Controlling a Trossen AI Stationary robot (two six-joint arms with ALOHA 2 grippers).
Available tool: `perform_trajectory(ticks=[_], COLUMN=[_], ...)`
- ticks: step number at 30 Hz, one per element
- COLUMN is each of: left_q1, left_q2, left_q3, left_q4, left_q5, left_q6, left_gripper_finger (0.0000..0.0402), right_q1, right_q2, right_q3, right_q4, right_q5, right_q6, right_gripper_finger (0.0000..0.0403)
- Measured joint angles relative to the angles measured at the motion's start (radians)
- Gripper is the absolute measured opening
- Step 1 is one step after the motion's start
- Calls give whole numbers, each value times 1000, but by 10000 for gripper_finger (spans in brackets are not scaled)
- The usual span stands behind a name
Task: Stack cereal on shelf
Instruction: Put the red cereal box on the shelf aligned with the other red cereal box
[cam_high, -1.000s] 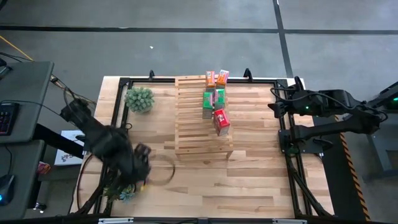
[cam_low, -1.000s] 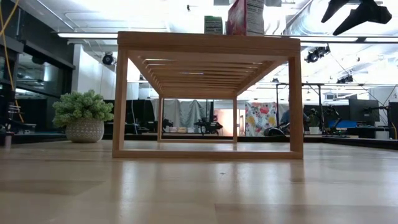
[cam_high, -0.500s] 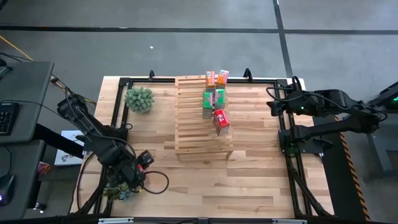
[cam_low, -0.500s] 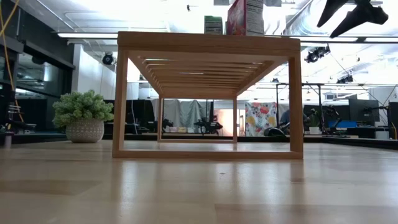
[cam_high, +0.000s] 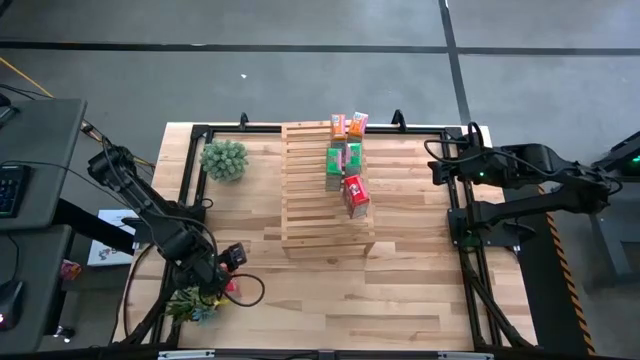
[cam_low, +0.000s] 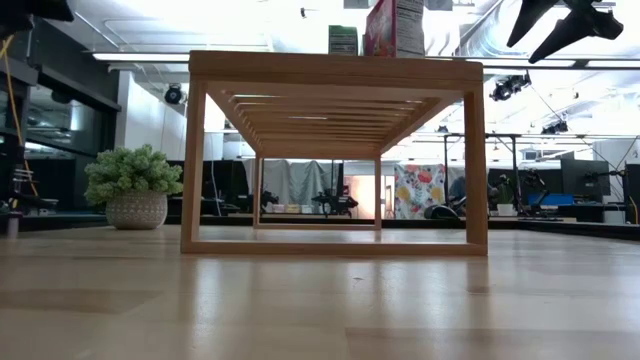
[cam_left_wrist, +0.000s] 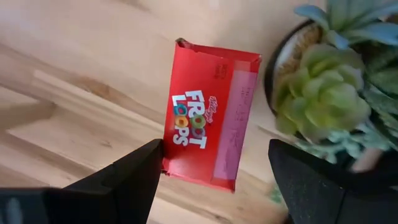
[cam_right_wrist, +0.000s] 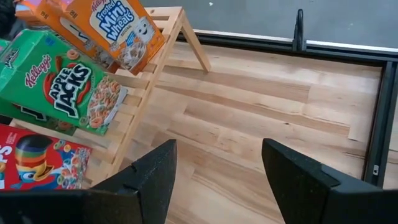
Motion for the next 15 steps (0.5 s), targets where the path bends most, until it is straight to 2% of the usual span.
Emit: perform_trajectory(ticks=[8, 15], left_q1=[7, 6], left_q2=[2, 2], left_q3=[-50, -61], left_q4=[131, 141], left_q5=[-1, -85], left_q6=[61, 43], left_gripper_finger=[285, 285], right_q1=[0, 0], right_q2=[1, 1], right_q3=[0, 0], right_q4=[0, 0], right_q5=[1, 2], right_q6=[24, 49], right_gripper_finger=[229, 229])
